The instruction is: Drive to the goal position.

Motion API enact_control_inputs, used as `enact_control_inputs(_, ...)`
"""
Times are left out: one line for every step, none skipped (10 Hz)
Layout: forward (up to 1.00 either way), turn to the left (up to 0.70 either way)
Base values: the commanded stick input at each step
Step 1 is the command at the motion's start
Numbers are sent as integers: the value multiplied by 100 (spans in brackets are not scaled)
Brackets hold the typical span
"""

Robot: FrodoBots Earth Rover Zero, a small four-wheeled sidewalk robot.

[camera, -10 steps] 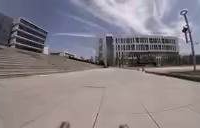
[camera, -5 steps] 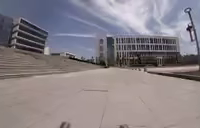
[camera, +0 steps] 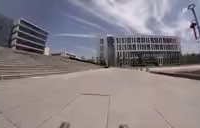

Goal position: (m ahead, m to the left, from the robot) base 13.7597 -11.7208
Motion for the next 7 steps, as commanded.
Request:
enact_control_inputs(70,0)
enact_control_inputs(70,0)
enact_control_inputs(70,0)
enact_control_inputs(70,0)
enact_control_inputs(70,0)
enact_control_inputs(70,0)
enact_control_inputs(70,0)
